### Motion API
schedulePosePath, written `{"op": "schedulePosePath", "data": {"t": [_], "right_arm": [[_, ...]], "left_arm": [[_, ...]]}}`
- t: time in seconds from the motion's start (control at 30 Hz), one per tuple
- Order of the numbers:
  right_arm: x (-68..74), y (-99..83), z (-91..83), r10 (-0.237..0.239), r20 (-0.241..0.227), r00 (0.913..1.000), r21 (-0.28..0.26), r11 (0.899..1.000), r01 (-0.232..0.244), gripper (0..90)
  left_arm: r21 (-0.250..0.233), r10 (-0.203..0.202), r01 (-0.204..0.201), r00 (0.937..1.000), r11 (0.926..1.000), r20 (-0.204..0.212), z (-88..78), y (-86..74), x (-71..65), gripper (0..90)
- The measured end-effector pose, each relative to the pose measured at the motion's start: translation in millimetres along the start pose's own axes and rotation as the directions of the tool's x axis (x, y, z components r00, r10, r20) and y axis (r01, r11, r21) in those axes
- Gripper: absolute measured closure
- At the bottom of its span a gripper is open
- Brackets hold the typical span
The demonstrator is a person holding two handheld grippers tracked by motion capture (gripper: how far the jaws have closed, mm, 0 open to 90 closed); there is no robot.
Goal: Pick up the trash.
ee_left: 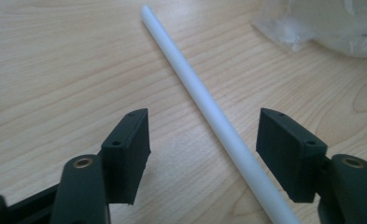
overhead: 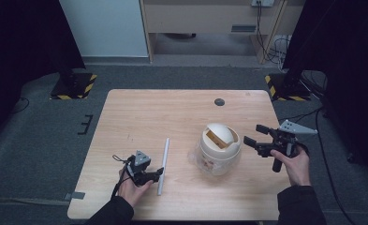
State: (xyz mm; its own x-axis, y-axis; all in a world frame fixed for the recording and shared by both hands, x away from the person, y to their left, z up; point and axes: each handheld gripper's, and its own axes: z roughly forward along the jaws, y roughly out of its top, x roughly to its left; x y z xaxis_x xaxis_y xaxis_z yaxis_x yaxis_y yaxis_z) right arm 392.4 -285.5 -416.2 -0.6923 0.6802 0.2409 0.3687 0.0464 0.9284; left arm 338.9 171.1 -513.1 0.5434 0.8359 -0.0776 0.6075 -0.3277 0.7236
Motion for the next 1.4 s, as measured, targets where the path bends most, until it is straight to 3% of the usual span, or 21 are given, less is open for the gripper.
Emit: {"op": "schedulePosePath", "data": {"t": [0.33,0.5,0.83,1.13,1.2,1.4], "right_arm": [[0.5,1.8,-1.4,-0.006,0.0,1.0,0.003,1.0,0.006,12.4],[0.2,2.0,-2.6,-0.006,0.001,1.0,0.001,1.0,0.006,12.7],[1.3,3.4,-2.9,-0.013,-0.002,0.9999,0.001,1.0,0.013,13.0],[1.5,3.3,-3.0,-0.015,-0.003,0.9999,0.003,1.0,0.015,13.1],[1.6,3.8,-3.4,-0.015,-0.002,0.9999,0.002,1.0,0.015,13.3],[1.1,3.3,-3.5,-0.012,-0.002,0.9999,0.004,1.0,0.012,13.5]], "left_arm": [[0.097,0.068,-0.065,0.9972,0.9932,-0.031,9.8,-2.8,-11.7,47.5],[0.106,0.07,-0.066,0.9971,0.9922,-0.031,8.7,-1.4,-9.2,56.9],[0.112,0.029,-0.025,0.999,0.9933,-0.033,6.8,0.0,1.7,76.9],[0.114,-0.021,0.024,0.9995,0.9932,-0.026,5.0,0.5,11.3,78.5],[0.108,-0.05,0.051,0.9986,0.9928,-0.014,3.6,1.0,14.6,78.5],[0.05,-0.07,0.071,0.9974,0.9962,-0.02,-6.3,7.3,21.5,78.4]]}}
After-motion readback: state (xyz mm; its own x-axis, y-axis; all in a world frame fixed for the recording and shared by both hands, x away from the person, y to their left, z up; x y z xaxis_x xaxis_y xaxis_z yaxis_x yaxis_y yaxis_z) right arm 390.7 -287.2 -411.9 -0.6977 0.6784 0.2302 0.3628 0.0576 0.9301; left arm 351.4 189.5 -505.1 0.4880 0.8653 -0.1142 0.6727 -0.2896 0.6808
